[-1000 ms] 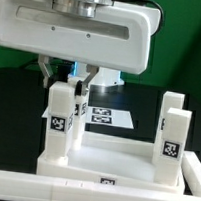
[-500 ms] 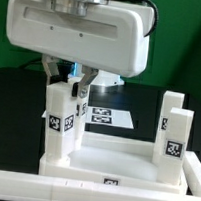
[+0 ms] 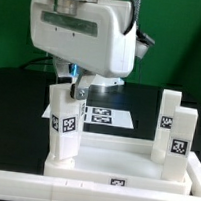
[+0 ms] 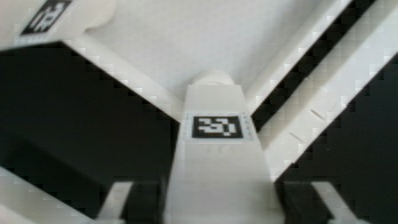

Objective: Assemble desk

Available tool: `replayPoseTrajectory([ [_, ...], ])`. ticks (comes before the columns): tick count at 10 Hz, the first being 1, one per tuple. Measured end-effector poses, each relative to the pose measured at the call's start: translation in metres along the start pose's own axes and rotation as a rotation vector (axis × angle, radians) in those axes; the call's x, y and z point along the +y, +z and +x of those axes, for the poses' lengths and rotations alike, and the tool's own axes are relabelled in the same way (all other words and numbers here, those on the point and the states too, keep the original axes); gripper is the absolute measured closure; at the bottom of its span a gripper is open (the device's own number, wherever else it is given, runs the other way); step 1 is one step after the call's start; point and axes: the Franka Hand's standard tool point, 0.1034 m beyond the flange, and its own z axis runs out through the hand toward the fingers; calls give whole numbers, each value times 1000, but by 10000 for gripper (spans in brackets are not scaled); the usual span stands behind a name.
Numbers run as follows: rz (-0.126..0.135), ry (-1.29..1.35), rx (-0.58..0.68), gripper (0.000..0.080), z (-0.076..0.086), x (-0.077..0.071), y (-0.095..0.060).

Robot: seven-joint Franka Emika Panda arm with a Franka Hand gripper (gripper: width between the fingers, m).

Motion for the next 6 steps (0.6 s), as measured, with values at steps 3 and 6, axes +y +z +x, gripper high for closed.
replayPoseTrajectory([
  [3, 1, 80, 0, 395, -2, -2, 0],
  [6, -5, -27, 3, 167, -5, -5, 0],
])
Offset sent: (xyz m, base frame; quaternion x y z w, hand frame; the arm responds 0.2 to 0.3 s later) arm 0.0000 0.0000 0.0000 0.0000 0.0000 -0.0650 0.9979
